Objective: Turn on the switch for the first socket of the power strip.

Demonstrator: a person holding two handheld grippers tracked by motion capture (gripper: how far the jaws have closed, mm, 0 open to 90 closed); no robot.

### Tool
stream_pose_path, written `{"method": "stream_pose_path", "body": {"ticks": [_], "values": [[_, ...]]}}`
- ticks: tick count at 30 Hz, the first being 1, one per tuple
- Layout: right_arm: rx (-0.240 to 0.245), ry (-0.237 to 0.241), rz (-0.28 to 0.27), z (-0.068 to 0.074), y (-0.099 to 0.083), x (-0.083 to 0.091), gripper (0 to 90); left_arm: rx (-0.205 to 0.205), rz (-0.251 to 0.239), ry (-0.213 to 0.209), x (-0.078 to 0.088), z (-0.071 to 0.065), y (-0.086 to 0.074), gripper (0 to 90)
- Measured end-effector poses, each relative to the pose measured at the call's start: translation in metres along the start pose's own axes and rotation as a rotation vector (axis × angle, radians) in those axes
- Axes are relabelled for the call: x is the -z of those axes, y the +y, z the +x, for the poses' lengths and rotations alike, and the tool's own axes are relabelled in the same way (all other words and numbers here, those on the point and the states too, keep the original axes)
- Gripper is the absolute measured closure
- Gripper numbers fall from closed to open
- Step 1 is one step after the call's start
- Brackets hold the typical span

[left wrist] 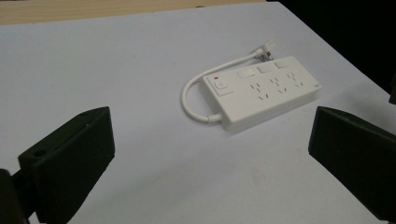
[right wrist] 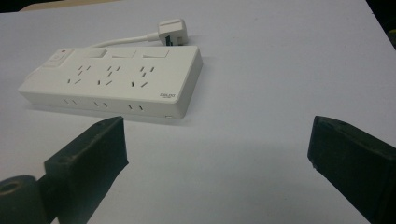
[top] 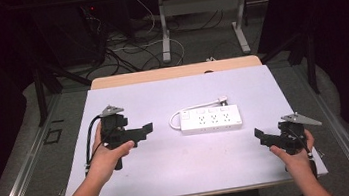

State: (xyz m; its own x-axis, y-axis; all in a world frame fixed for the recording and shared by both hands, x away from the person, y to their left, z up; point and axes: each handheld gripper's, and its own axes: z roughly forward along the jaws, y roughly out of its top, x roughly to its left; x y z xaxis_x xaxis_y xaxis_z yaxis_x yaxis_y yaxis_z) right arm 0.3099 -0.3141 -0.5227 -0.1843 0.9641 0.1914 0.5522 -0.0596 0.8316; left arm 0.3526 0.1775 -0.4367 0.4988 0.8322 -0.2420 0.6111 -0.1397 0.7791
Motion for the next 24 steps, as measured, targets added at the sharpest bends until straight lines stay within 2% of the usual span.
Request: {"method": "stream_pose_path", "body": {"ticks": [6, 10, 11, 13, 15, 24], "values": [[-0.004, -0.002, 0.005, 0.001, 0.0, 0.0, 4.0, -0.019, 0.002, 0.063, 0.015, 0.014, -0.012, 0.2], [-0.005, -0.004, 0.004, 0.001, 0.0, 0.0, 4.0, -0.001, -0.004, 0.102, 0.02, 0.024, -0.022, 0.2], [0.004, -0.003, 0.004, 0.0, 0.0, 0.0, 4.0, -0.007, 0.004, 0.108, 0.021, 0.027, -0.024, 0.2], [-0.008, -0.005, 0.004, 0.001, 0.0, 0.0, 4.0, 0.008, -0.003, 0.121, 0.022, 0.033, -0.03, 0.2], [0.001, -0.004, 0.001, 0.0, 0.0, 0.0, 4.0, 0.029, -0.013, 0.133, 0.024, 0.038, -0.035, 0.2], [0.0, -0.009, 0.006, 0.0, 0.0, 0.001, 4.0, 0.093, -0.003, 0.183, 0.027, 0.066, -0.059, 0.2]]}}
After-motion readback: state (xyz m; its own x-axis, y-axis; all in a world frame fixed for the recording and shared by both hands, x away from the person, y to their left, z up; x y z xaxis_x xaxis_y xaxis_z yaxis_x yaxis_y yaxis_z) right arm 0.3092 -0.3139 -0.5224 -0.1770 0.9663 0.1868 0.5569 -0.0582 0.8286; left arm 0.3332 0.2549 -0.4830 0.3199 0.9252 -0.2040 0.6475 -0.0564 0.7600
